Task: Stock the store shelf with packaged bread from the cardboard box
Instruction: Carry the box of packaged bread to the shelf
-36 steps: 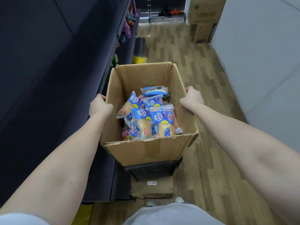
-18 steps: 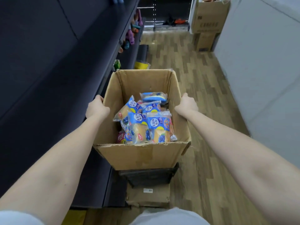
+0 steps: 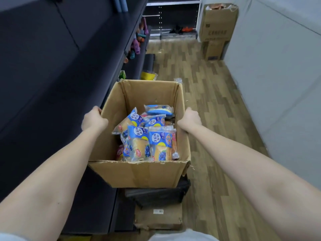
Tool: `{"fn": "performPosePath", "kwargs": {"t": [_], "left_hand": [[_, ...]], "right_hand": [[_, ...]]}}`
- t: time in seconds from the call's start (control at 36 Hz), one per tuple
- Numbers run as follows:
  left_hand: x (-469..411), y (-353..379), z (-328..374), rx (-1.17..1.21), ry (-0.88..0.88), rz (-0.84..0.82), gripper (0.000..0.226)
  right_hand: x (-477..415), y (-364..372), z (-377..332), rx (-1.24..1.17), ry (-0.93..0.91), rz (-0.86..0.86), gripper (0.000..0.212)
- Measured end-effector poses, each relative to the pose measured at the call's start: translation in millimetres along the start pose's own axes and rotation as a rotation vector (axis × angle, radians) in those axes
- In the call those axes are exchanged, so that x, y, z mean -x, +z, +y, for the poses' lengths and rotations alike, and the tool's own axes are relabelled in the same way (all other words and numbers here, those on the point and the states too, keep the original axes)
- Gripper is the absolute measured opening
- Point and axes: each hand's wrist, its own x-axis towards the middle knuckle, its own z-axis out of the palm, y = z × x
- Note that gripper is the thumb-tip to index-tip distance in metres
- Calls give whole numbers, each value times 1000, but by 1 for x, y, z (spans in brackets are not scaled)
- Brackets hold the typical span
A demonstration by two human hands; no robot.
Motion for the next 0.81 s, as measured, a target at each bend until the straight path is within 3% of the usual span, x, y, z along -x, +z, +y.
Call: {"fn": "performPosePath", "kwargs": {"t": [0.22, 0.67, 0.81], "left_hand": [[-8, -23, 3, -290, 22, 0, 21], [6, -10, -13, -90, 7, 70, 14], [7, -5, -15, -75, 16, 87, 10]], "right_hand": [[5, 5, -8, -11, -2, -11, 36], [0, 0, -6, 65, -14, 28, 37], [-2, -3, -5, 192, -99, -62, 37]]}}
